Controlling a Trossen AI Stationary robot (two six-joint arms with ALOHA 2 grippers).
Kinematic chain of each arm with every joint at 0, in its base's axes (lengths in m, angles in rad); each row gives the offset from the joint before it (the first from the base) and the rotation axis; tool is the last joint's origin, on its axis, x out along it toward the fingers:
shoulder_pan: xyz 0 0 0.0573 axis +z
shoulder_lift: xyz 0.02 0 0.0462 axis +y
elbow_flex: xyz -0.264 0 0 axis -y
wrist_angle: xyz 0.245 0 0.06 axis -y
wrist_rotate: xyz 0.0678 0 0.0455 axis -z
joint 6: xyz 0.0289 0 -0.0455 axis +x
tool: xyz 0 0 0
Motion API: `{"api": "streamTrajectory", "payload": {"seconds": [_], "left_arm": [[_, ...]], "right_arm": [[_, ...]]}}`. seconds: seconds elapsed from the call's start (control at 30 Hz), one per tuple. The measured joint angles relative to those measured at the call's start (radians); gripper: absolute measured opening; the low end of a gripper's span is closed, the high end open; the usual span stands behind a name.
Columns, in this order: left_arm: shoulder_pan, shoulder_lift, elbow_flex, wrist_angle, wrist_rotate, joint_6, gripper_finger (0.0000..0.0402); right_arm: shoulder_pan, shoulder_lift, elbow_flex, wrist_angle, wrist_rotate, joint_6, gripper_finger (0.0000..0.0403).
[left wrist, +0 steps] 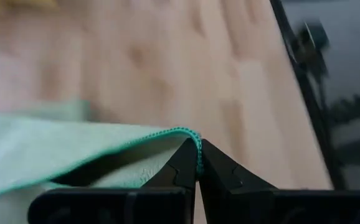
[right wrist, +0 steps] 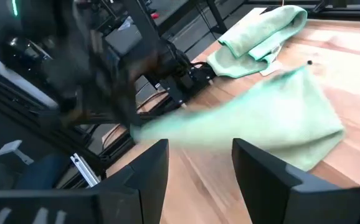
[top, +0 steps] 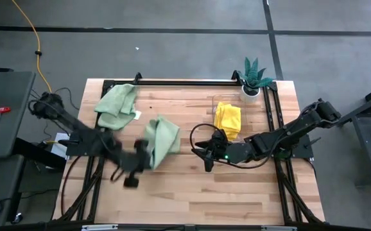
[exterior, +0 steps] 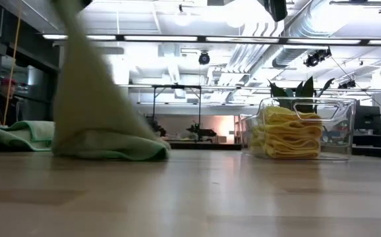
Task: Fold microfiber towels
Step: Fold the bottom green microfiber towel
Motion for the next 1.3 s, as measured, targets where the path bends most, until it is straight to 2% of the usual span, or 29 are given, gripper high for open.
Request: {"api": "streamTrajectory", "payload": {"seconds": [0.2,0.33,0.53,0.63,0.77,0.87,0.97,1.07,1.2,1.3], "left_arm": [[-0.245,0.173,-0.282,0.454,0.003,-0.383,0.0000],[-0.321,0.306,-0.351,0.622,-0.001,-0.599,0.0000],[-0.351,0.392,-0.353,0.660,0.002,-0.715,0.0000],[-0.351,0.392,-0.353,0.662,0.003,-0.726,0.0000],[-0.349,0.386,-0.352,0.669,0.004,-0.726,0.0000],[-0.349,0.386,-0.352,0.665,0.006,-0.736,0.0000],[-0.349,0.386,-0.352,0.662,0.004,-0.753,0.0000],[-0.349,0.386,-0.352,0.665,0.003,-0.759,0.0000],[-0.349,0.386,-0.352,0.662,-0.008,-0.786,0.0000],[-0.349,0.386,-0.352,0.658,-0.024,-0.806,0.0000]], "right_arm": [[-0.044,0.000,0.000,-0.007,-0.034,0.016,0.0170],[-0.088,0.001,0.000,-0.006,-0.101,0.019,0.0170],[-0.195,0.063,0.028,-0.016,-0.299,0.009,0.0170],[-0.240,0.134,0.091,-0.094,-0.386,-0.122,0.0170],[-0.273,0.258,0.226,-0.245,-0.497,-0.412,0.0170],[-0.285,0.359,0.332,-0.406,-0.488,-0.603,0.0170],[-0.299,0.451,0.415,-0.490,-0.454,-0.715,0.0170],[-0.313,0.534,0.461,-0.517,-0.479,-0.824,0.0169],[-0.329,0.618,0.507,-0.556,-0.485,-0.881,0.0169],[-0.352,0.652,0.528,-0.564,-0.548,-0.870,0.0170]]}}
